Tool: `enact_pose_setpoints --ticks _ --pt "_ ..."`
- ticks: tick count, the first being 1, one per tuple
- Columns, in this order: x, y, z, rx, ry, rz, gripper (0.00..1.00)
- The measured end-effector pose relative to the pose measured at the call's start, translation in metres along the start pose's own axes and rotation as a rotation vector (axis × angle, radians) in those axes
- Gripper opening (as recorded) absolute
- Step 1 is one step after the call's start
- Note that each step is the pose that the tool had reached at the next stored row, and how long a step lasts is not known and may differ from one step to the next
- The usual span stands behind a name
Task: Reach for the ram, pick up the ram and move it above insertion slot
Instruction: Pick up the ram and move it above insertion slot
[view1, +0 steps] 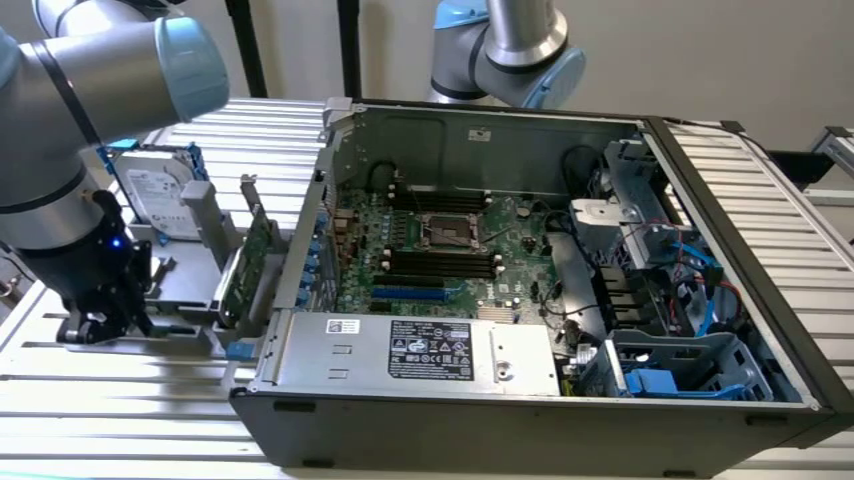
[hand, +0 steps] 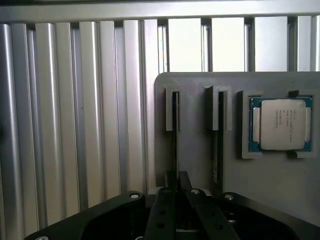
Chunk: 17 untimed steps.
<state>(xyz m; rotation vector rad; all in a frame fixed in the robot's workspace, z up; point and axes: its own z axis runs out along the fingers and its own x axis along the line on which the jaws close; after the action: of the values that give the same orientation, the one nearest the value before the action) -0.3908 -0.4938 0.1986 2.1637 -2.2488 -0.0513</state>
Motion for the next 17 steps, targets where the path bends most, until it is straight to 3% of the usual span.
enact_pose_setpoints --ticks 17 --pt "0.0 -0.001 -0.0248 -0.0021 -0.0015 -0.003 0.13"
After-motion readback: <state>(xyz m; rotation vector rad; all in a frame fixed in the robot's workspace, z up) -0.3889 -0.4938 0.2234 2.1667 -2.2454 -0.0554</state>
